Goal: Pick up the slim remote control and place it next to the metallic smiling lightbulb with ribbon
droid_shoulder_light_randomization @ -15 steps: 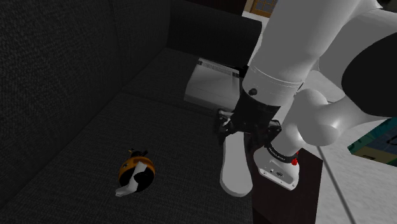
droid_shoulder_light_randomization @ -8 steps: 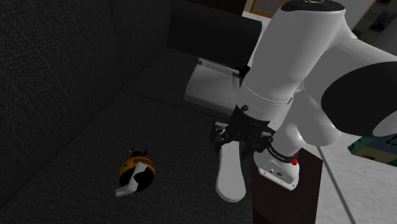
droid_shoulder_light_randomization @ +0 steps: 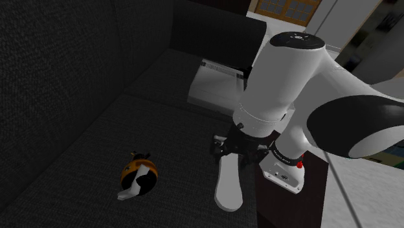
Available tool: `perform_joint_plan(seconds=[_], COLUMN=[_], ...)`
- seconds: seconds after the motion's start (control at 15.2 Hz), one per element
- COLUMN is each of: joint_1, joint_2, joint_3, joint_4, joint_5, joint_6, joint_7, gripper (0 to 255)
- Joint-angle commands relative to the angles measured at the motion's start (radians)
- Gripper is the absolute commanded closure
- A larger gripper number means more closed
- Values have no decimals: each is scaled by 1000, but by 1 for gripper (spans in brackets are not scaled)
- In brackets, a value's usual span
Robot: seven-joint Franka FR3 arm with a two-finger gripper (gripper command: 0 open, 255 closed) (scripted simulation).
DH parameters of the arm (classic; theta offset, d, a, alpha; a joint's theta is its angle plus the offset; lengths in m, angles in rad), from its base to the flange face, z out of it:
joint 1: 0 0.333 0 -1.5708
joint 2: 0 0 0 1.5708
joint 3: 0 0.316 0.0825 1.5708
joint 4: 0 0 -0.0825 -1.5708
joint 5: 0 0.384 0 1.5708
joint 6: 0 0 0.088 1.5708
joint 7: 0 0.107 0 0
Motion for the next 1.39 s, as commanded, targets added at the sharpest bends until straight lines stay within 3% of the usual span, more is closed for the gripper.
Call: perform_joint_plan(seconds=[0.0, 0.59, 1.12, 1.19, 1.32], joint_1=[-1, -15, -15, -15, -15], joint_2=[16, 97, 97, 97, 97], joint_3=[20, 98, 98, 98, 98], joint_4=[-14, -82, -82, -82, -82], joint_5=[11, 51, 51, 51, 51], joint_6=[33, 185, 185, 185, 185], joint_7=[2, -4, -4, -4, -4], gripper=[255, 255, 255, 0, 0])
